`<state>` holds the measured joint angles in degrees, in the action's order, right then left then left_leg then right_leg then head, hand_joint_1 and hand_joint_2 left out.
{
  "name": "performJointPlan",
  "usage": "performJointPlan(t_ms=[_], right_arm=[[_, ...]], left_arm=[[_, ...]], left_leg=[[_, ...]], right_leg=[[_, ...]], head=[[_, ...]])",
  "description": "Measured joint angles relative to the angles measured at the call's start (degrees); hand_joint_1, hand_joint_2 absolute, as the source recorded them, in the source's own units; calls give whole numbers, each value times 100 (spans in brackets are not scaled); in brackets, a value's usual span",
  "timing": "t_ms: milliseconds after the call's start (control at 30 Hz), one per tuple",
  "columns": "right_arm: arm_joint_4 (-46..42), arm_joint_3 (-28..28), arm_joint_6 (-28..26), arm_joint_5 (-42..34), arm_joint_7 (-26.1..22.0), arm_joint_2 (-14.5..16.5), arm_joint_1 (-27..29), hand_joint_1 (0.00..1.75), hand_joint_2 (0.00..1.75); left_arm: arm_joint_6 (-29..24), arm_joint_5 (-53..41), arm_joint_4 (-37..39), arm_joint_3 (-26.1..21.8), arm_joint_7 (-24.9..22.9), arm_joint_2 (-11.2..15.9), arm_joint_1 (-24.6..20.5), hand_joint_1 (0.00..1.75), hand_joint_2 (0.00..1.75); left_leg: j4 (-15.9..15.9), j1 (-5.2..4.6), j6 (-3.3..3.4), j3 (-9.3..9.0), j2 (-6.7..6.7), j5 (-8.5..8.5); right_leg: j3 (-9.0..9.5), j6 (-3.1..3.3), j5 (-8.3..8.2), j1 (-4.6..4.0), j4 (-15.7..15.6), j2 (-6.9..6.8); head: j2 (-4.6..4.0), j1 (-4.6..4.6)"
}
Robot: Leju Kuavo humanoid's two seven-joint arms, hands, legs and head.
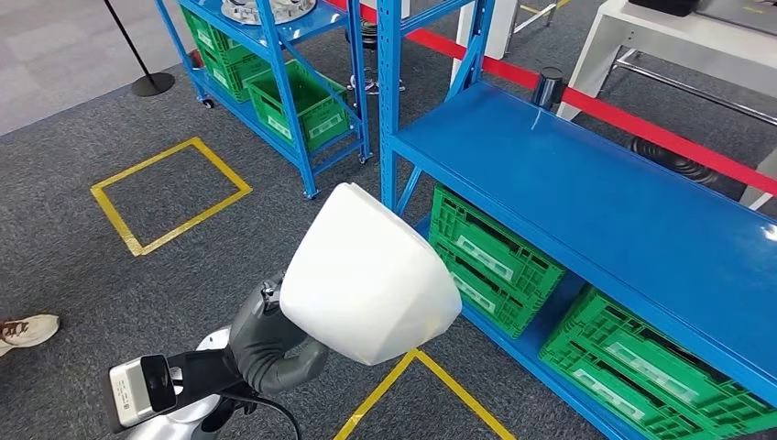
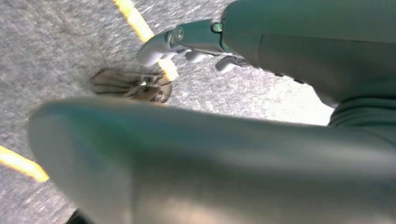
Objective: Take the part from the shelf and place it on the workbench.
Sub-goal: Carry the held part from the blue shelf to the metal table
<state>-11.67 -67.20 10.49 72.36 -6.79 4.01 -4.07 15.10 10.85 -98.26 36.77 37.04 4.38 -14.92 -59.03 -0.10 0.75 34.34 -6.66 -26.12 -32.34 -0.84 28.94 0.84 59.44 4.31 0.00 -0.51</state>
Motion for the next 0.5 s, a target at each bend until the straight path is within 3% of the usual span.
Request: performJointPlan(t_ms=[67, 100, 133, 200, 267, 300, 333, 367, 433, 500], right_arm=[[1, -1, -20, -13, -7, 0, -2, 0, 0], [1, -1, -28, -22, -19, -5, -5, 0, 0], [1, -1, -27, -32, -38, -13, -6, 0, 0], [0, -1, -9, -32, -77, -35, 7, 0, 0], [0, -1, 3, -21, -100, -53, 33, 0, 0], [0, -1, 4, -21, -107, -59, 40, 0, 0], [0, -1, 4, -27, -113, -63, 39, 0, 0], [0, -1, 2, -37, -120, -63, 32, 0, 0], [0, -1, -2, -70, -128, -64, 18, 0, 0], [0, -7, -12, -116, -74, -69, 11, 0, 0]], left_arm=[[66, -14, -4, 5, -23, -4, 4, 175, 175], [107, -27, -9, 8, -38, -2, 11, 175, 175], [143, -49, -14, 10, -54, -1, 16, 175, 175], [211, -110, -15, 17, -60, 1, 30, 175, 175], [263, -183, 0, 24, -45, 7, 58, 175, 175], [290, -210, 9, 26, -39, 13, 73, 175, 175], [315, -232, 15, 26, -39, 19, 82, 175, 175], [336, -243, 19, 27, -44, 22, 80, 175, 175], [354, -232, 20, 27, -71, 22, 48, 175, 175], [352, -207, 17, 22, -95, 25, 15, 175, 175]], left_leg=[[26, 11, -81, 35, -106, 35], [1, 3, -111, 57, -52, 18], [-110, -6, -139, 115, 72, -56], [-683, -15, -185, 377, 433, -391], [-1391, 12, -222, 701, 588, -709], [-1541, 22, -231, 760, 612, -738], [-1477, 28, -232, 707, 635, -663], [-1188, 29, -224, 536, 687, -504], [-380, -4, -176, 71, 961, -212], [47, -42, -109, -146, 1119, -123]], right_leg=[[-3, 64, -34, -10, -23, -120], [5, 103, -50, -5, -45, -187], [13, 142, -65, 6, -69, -263], [19, 189, -76, 11, -95, -424], [12, 199, -72, 3, -93, -601], [9, 198, -69, 2, -92, -689], [9, 194, -66, 1, -91, -774], [16, 186, -61, 1, -91, -852], [42, 151, -38, -17, -84, -991], [72, 92, -19, -43, -84, -1115]], head=[[0, 0], [0, -6], [0, -26], [0, -72], [0, -95], [0, -98], [0, -101], [0, -104], [0, -113], [0, -108]])
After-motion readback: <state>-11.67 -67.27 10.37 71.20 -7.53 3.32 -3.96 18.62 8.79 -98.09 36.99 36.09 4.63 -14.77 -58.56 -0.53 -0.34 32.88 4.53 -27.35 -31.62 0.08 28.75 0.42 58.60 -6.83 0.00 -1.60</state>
